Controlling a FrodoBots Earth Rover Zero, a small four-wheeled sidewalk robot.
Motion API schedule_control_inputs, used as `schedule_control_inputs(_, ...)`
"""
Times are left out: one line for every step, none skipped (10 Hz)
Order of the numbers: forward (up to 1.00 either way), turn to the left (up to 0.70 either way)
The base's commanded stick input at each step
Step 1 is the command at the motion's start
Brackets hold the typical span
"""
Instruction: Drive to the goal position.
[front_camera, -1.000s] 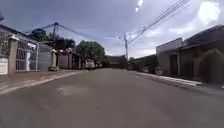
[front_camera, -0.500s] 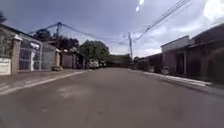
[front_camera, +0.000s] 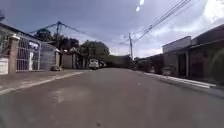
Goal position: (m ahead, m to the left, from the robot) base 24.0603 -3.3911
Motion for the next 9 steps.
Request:
schedule_control_inputs(0.45,0.00)
schedule_control_inputs(0.45,0.00)
schedule_control_inputs(0.45,0.00)
schedule_control_inputs(0.45,0.00)
schedule_control_inputs(0.45,0.00)
schedule_control_inputs(0.45,0.00)
schedule_control_inputs(0.45,0.00)
schedule_control_inputs(0.45,0.00)
schedule_control_inputs(0.45,0.00)
